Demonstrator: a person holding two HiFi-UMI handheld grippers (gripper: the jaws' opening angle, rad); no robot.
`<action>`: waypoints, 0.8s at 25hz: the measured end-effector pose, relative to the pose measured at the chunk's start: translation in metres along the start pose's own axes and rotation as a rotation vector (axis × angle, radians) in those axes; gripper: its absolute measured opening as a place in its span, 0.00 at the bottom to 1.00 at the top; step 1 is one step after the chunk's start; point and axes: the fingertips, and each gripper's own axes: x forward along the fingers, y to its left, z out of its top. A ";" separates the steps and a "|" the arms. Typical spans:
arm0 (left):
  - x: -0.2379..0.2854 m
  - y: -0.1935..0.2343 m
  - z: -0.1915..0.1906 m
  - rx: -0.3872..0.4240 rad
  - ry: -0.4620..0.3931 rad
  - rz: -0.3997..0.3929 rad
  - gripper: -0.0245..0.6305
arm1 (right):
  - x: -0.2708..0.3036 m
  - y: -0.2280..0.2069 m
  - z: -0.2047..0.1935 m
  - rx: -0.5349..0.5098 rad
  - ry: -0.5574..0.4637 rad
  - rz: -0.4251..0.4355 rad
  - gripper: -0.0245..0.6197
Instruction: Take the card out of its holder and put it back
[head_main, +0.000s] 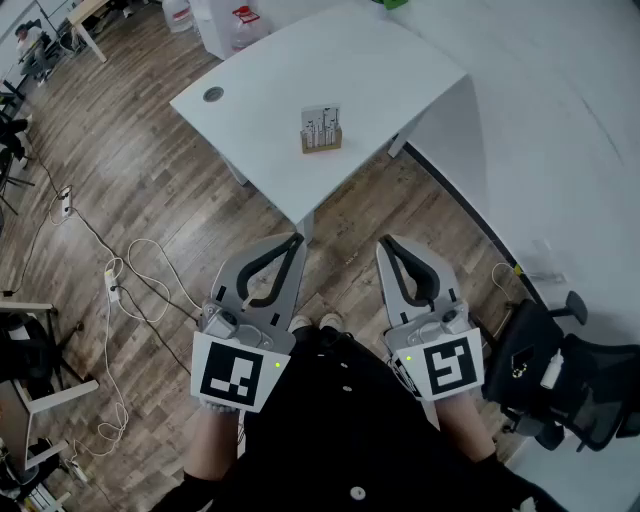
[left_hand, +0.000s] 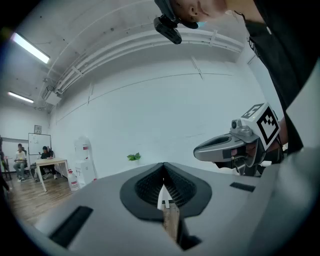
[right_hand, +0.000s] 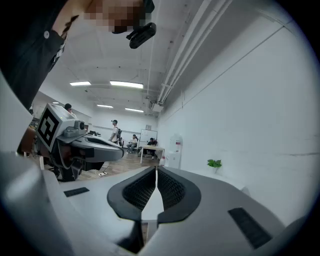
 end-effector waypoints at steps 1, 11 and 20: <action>0.000 0.000 0.000 0.006 -0.001 -0.002 0.06 | 0.001 0.001 0.000 -0.002 0.004 0.002 0.11; -0.001 0.006 0.000 0.018 -0.012 -0.014 0.06 | 0.006 0.006 -0.003 -0.013 0.031 -0.006 0.11; -0.006 0.015 -0.008 0.002 -0.009 -0.030 0.06 | 0.007 0.009 -0.004 0.029 0.030 -0.043 0.11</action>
